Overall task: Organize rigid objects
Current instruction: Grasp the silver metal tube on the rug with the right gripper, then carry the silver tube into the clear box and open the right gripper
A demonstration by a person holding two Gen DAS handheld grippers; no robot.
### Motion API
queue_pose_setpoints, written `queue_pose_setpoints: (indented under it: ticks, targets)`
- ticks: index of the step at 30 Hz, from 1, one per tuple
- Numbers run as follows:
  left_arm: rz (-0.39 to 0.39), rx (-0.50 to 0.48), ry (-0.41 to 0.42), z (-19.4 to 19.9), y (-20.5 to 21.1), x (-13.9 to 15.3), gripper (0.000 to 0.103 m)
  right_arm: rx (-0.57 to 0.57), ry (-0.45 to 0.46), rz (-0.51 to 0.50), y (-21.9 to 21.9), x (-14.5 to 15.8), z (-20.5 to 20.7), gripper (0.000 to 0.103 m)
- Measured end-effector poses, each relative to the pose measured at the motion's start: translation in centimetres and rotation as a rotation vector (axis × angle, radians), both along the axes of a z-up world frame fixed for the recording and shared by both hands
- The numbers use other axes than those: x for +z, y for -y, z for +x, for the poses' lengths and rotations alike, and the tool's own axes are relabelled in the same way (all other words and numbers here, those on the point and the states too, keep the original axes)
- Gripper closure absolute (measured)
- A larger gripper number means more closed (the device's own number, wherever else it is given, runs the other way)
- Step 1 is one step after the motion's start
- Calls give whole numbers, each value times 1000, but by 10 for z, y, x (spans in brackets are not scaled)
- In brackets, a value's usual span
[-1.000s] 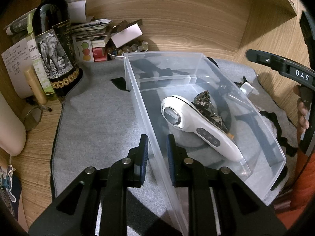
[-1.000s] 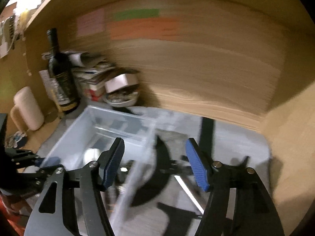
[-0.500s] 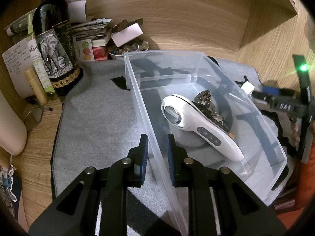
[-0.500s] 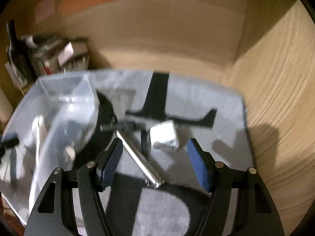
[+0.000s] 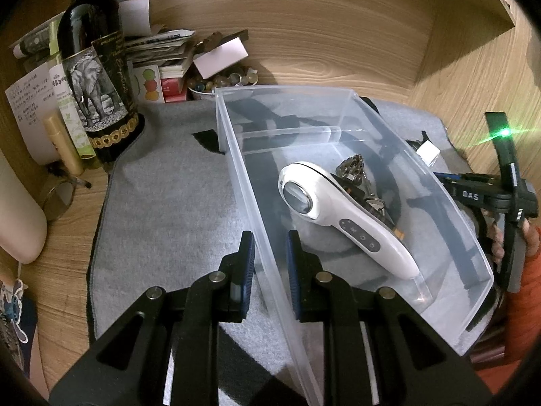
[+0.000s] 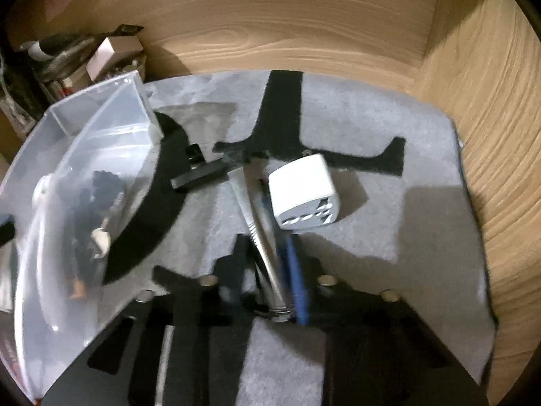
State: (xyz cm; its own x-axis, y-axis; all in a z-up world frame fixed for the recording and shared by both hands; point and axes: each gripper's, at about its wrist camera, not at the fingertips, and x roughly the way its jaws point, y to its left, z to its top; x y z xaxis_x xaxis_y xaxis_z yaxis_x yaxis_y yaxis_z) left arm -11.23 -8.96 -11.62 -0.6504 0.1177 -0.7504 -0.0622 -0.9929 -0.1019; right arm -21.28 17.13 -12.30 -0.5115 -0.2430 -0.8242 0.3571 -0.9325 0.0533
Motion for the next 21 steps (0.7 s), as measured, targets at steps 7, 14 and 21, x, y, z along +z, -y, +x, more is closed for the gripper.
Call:
queue_pose_setpoints:
  ticks: [7, 14, 21]
  targets:
    - [-5, 0, -3, -1, 1, 1, 84, 52, -11, -69, 1, 9, 21, 89]
    - [4, 8, -1, -3, 2, 1, 84, 76, -115, -110, 4, 43, 33, 89]
    - [6, 3, -2, -3, 3, 0, 84, 155, -235, -161, 33, 85, 39, 89]
